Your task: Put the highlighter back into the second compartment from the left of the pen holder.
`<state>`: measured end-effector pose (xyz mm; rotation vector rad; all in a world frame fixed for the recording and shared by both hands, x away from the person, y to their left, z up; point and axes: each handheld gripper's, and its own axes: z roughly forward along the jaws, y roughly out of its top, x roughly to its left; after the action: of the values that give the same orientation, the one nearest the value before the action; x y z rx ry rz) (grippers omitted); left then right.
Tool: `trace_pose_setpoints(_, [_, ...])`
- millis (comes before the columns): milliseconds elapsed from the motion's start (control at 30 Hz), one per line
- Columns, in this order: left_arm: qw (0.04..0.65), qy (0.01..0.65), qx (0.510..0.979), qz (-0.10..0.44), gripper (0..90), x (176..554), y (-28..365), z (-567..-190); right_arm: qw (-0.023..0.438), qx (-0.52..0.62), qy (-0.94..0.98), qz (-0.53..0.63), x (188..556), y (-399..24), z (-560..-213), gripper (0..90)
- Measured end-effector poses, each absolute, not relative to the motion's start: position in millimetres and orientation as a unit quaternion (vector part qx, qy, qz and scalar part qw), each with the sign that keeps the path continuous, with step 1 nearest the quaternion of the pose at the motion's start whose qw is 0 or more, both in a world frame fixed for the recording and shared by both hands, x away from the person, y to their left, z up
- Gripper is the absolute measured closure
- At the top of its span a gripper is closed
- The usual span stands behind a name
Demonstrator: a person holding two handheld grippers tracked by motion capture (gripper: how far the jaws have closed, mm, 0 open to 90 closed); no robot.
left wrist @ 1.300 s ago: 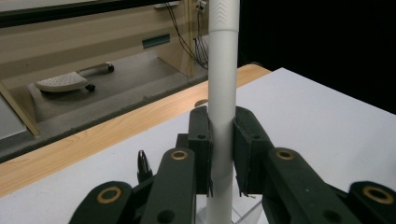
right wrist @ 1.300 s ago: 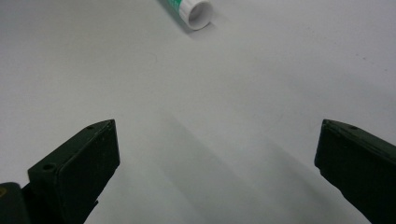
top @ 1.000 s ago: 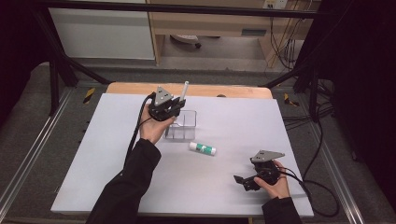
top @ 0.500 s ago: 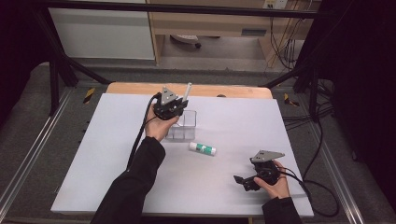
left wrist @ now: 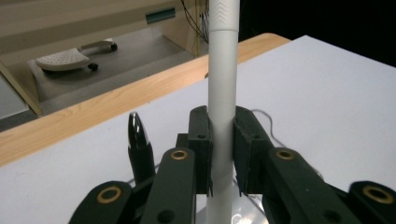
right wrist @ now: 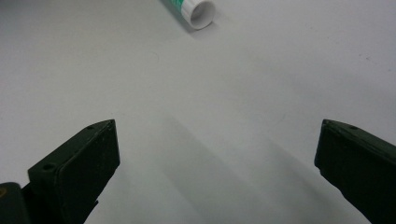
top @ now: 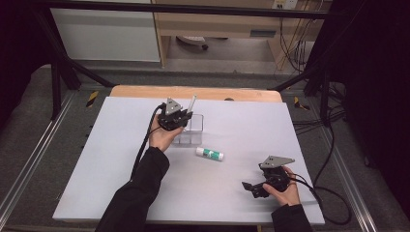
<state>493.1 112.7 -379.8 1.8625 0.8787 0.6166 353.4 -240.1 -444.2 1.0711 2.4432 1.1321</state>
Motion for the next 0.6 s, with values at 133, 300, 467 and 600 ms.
trace_pose_setpoints(133, [0.475, 0.362, 0.763, 0.246, 77.7, 493, 115, -385, 0.122, 0.365, 0.837, 0.388, 354, -240, -444, 0.6])
trace_pose_setpoints(300, [0.465, 0.359, 0.771, 0.244, 77.6, 492, 114, -390, 0.122, 0.367, 0.837, 0.388, 353, -240, -444, 0.7])
trace_pose_setpoints(467, [0.455, 0.363, 0.777, 0.239, 77.5, 492, 115, -393, 0.121, 0.365, 0.837, 0.388, 353, -240, -444, 0.6])
trace_pose_setpoints(600, [0.443, 0.359, 0.784, 0.244, 71.4, 492, 116, -392, 0.121, 0.365, 0.837, 0.389, 353, -240, -444, 0.6])
